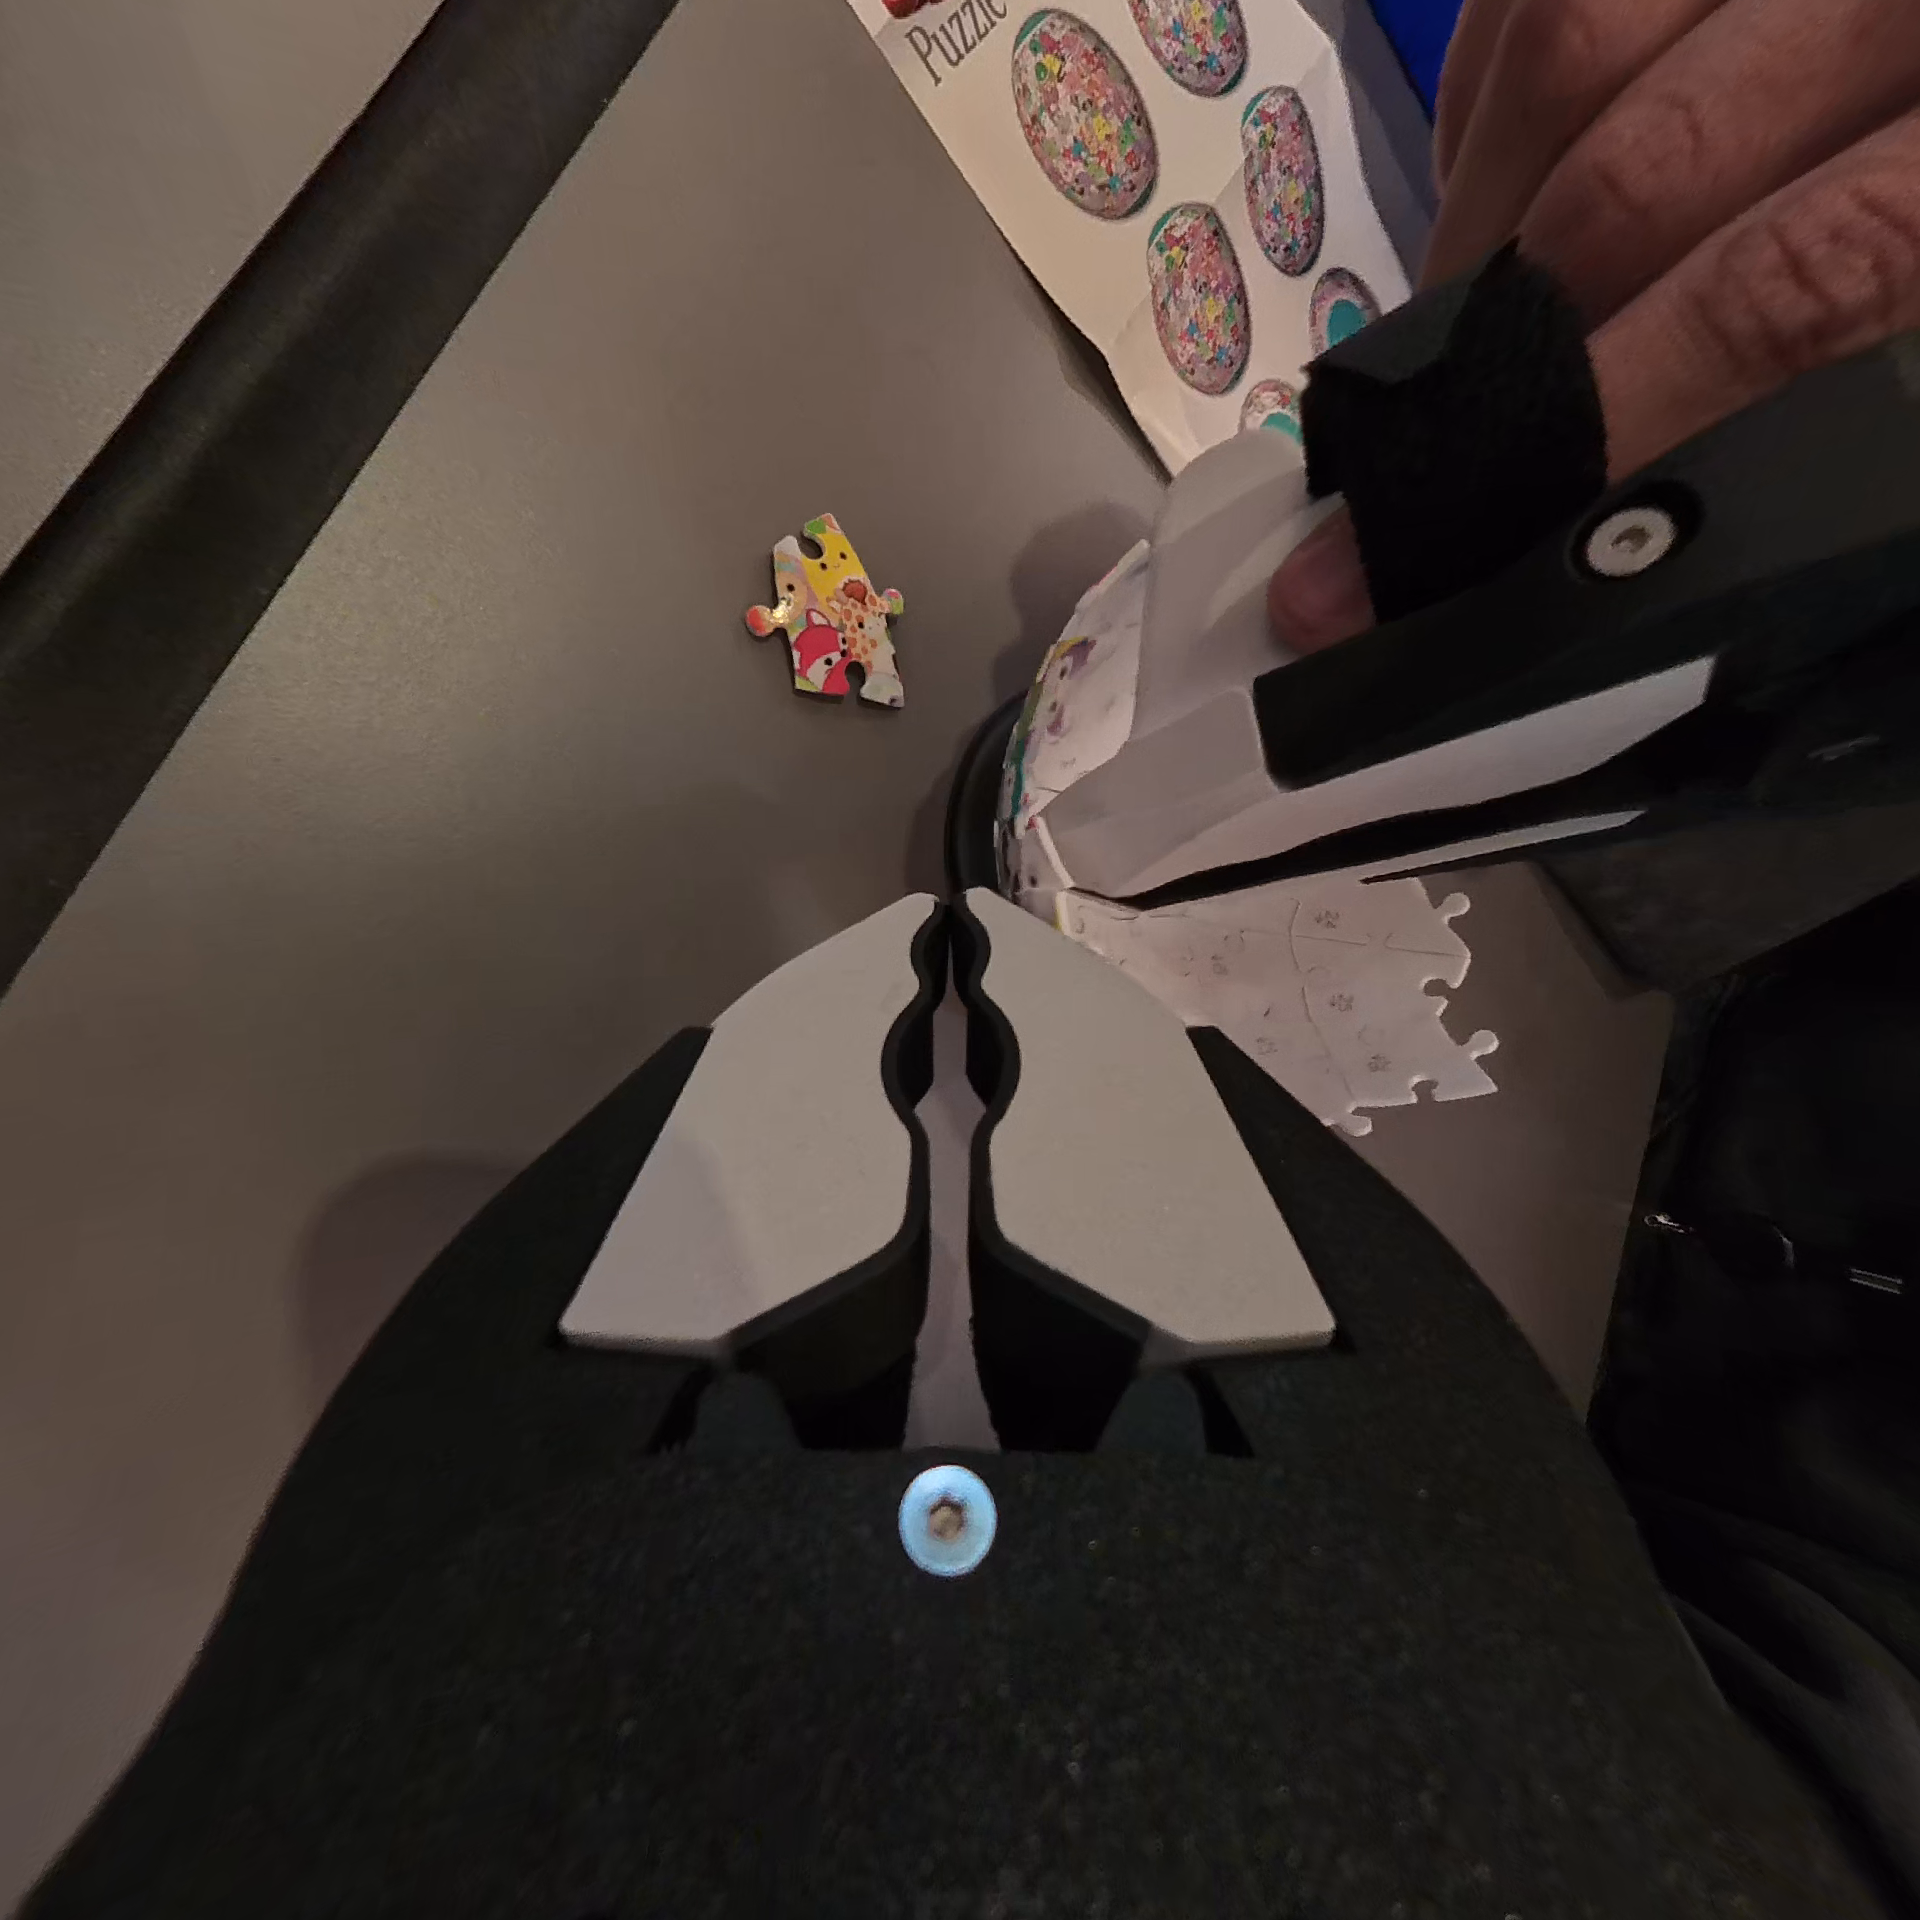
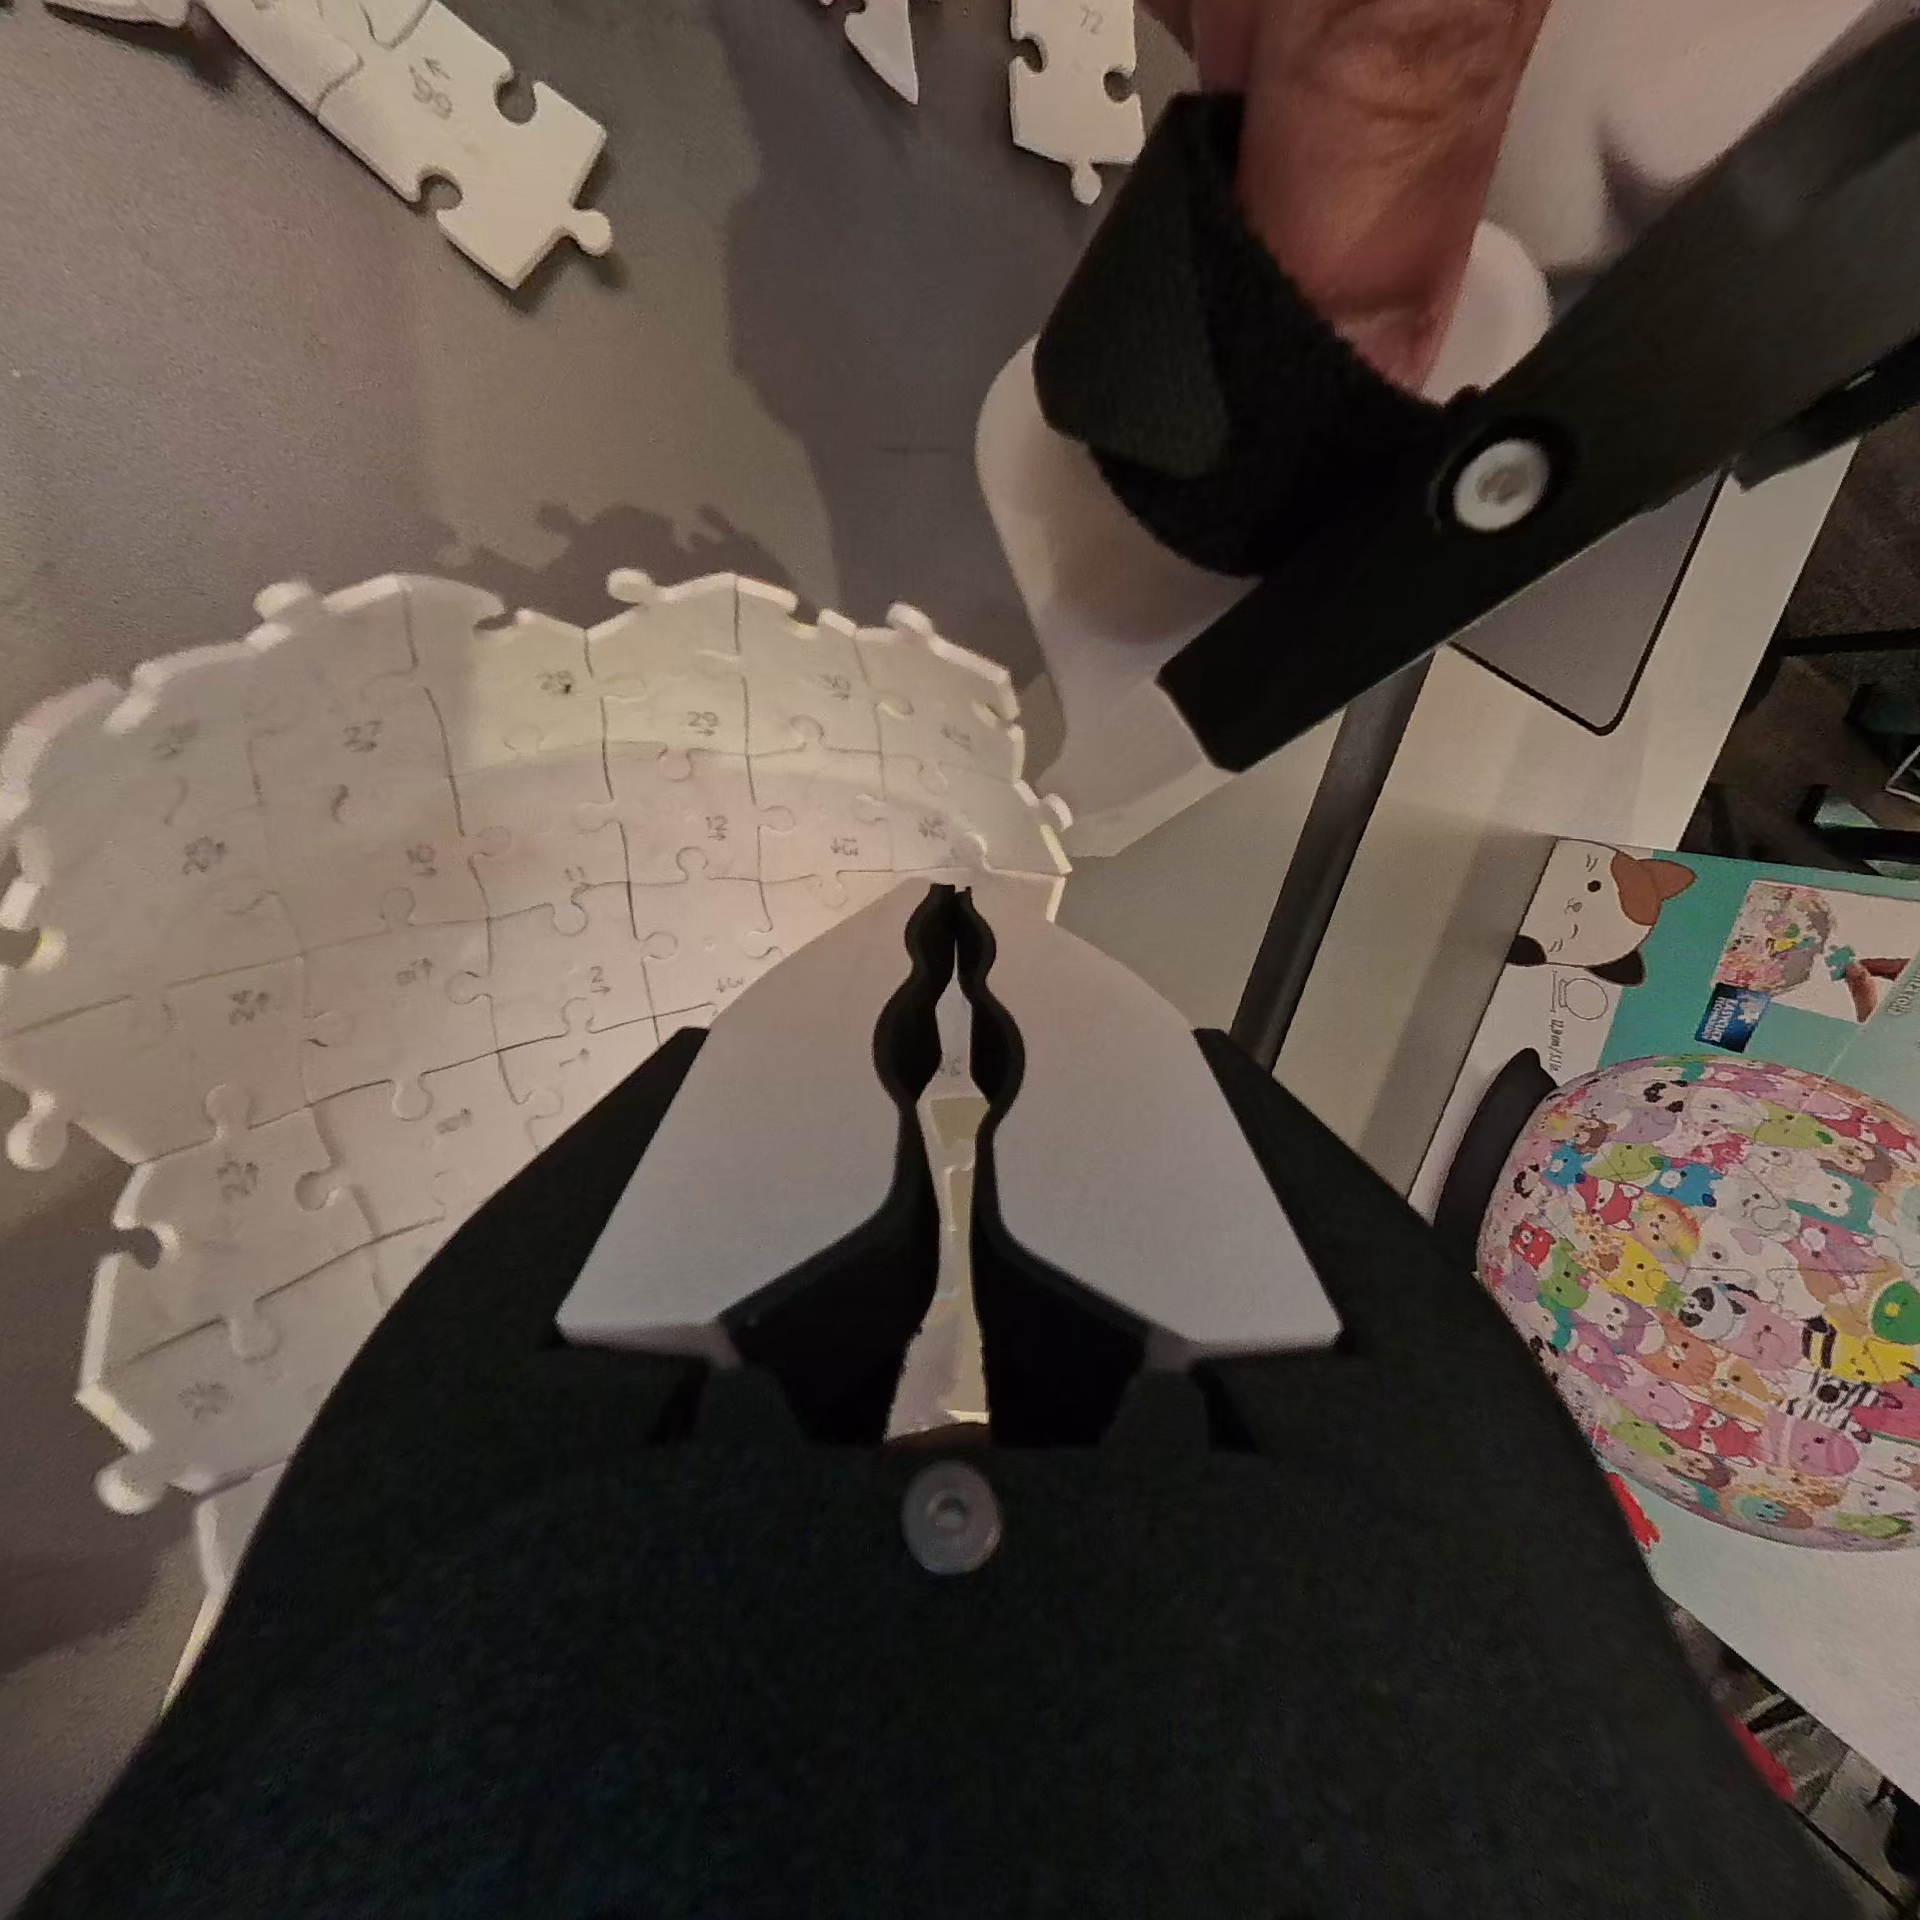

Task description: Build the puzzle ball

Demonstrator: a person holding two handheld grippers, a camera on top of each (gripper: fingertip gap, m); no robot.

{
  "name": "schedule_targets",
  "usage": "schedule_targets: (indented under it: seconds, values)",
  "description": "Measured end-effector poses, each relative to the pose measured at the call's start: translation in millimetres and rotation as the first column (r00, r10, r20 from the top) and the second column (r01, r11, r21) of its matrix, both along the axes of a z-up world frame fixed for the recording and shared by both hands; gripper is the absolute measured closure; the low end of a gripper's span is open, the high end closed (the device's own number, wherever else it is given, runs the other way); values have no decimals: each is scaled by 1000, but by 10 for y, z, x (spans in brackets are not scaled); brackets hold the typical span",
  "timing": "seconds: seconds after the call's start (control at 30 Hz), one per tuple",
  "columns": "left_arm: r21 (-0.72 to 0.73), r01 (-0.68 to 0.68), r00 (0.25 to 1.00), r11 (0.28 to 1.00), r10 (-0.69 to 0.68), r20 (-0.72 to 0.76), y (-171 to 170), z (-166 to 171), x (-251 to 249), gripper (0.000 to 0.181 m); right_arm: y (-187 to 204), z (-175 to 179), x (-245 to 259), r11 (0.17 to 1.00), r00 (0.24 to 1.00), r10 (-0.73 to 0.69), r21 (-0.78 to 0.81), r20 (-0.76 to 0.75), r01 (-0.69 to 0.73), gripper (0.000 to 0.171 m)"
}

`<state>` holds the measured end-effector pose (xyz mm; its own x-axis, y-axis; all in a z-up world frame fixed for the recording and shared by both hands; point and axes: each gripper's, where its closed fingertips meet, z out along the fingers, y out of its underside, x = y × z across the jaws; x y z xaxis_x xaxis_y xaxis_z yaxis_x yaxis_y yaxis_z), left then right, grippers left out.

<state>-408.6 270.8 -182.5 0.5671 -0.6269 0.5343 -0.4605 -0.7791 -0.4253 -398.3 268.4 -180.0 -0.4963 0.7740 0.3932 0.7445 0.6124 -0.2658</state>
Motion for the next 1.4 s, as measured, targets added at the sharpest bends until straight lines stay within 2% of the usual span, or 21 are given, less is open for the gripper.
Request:
schedule_targets:
  seconds: [0.27, 0.4, 0.47, 0.53, 0.57, 0.63, 0.7, 0.77, 0.87, 1.0, 1.17, 1.3, 1.4]
  values:
    - [7, -12, 999, 1000, 12, -38, 17, -36, -52, 181, 10, 78, 44, 1000, 1000, -16, -1, -9, 16, 171]
    - [99, -73, 990, 992, 84, -114, 161, -30, -222, 176, 88, 666, 199, 993, 967, -92, -97, -237, 71, 171]
    - [203, -83, 982, 976, 115, -151, 270, 11, -282, 166, 281, 953, 376, 978, 911, -189, -157, -366, 140, 171]
    - [315, -83, 975, 945, 143, -172, 380, 70, -305, 157, 543, 1044, 575, 952, 844, -295, -216, -449, 218, 165]
    - [360, -84, 975, 929, 152, -165, 422, 109, -296, 157, 667, 972, 665, 934, 822, -345, -253, -453, 253, 157]
    - [427, -101, 975, 899, 175, -137, 500, 193, -286, 156, 885, 631, 821, 890, 823, -439, -303, -361, 341, 142]
    - [456, -136, 973, 880, 206, -108, 554, 277, -313, 156, 1019, 242, 891, 859, 840, -487, -306, -239, 410, 143]
    - [460, -165, 974, 873, 216, -61, 554, 388, -322, 156, 936, -40, 792, 835, 861, -479, -391, -171, 387, 143]
    - [494, -180, 975, 851, 219, -22, 526, 591, -364, 156, 709, -278, 652, 817, 907, -406, -490, -112, 305, 141]
    - [512, -214, 974, 832, 222, 46, 464, 825, -449, 156, 571, -353, 556, 805, 930, -342, -552, -134, 216, 141]
    - [490, -263, 963, 831, 194, 187, 385, 1076, -466, 156, 533, -382, 388, 837, 942, -287, -525, -175, 158, 136]
    - [500, -260, 964, 826, 188, 190, 358, 1132, -476, 156, 547, -391, 258, 856, 941, -271, -497, -203, 140, 136]
    - [502, -245, 967, 829, 174, 185, 338, 1148, -432, 156, 540, -392, 235, 850, 942, -269, -509, -202, 134, 143]
